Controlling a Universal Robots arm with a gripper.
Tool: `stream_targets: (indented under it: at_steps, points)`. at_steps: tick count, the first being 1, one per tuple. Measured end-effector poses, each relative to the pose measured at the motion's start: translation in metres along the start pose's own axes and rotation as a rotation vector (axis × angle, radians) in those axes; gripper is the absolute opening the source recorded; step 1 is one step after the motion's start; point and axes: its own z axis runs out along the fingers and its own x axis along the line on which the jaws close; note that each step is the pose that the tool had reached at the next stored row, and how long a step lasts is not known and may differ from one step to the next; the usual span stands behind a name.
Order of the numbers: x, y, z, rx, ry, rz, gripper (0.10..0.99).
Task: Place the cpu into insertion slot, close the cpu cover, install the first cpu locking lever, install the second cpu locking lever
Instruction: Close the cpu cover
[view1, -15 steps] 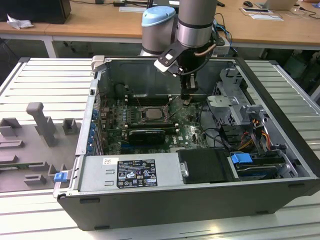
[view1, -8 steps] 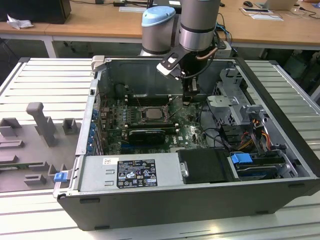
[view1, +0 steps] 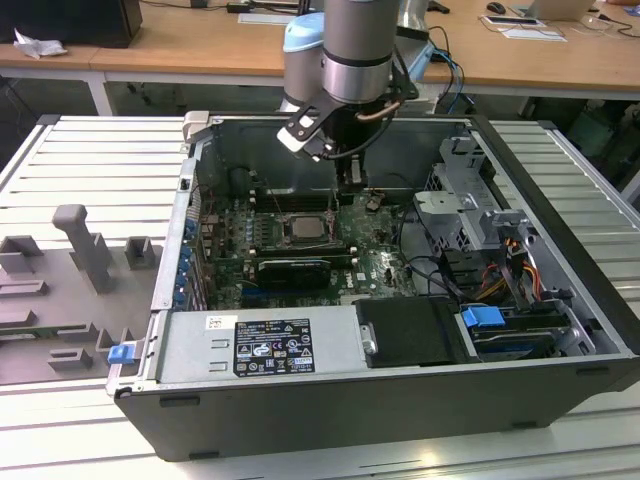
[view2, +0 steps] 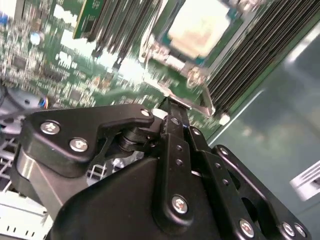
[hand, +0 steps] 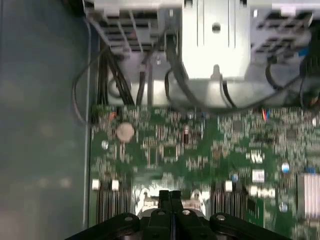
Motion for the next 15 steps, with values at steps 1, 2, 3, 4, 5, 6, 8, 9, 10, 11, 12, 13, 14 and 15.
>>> stream_targets:
  at_steps: [1, 2, 3, 4, 5, 6, 8, 9, 10, 11, 12, 13, 14, 15]
  points:
    - [0.0, -0.004, 0.0005, 0.0, -0.0001, 0.0, 0.106]
    - [0.0, -0.0067, 0.0014, 0.0, -0.0003, 0.0, 0.106]
    - [-0.0001, -0.0101, 0.0035, 0.0, -0.0003, 0.0, 0.106]
    - [-0.0002, -0.012, 0.0051, 0.0, -0.0002, 0.0, 0.106]
    - [-0.0002, -0.0137, 0.0069, 0.0, -0.0002, 0.0, 0.106]
    - [-0.0003, -0.0154, 0.0086, 0.0, -0.0002, 0.0, 0.106]
    - [-0.0004, -0.0194, 0.0127, 0.0, -0.0002, 0.0, 0.106]
    - [-0.0005, -0.0215, 0.0144, 0.0, -0.0002, 0.0, 0.106]
    - [-0.0005, -0.023, 0.0155, 0.001, -0.0002, 0.0, 0.106]
    - [-0.0006, -0.0258, 0.0163, 0.003, -0.0003, 0.0, 0.106]
    - [-0.0006, -0.0271, 0.0164, 0.004, -0.0005, 0.0, 0.106]
    - [-0.0005, -0.0286, 0.0164, 0.004, -0.0005, 0.0, 0.106]
    - [-0.0002, -0.0308, 0.0163, 0.004, -0.0005, 0.0, 0.106]
    - [0.0001, -0.0331, 0.0162, 0.004, -0.0003, 0.0, 0.106]
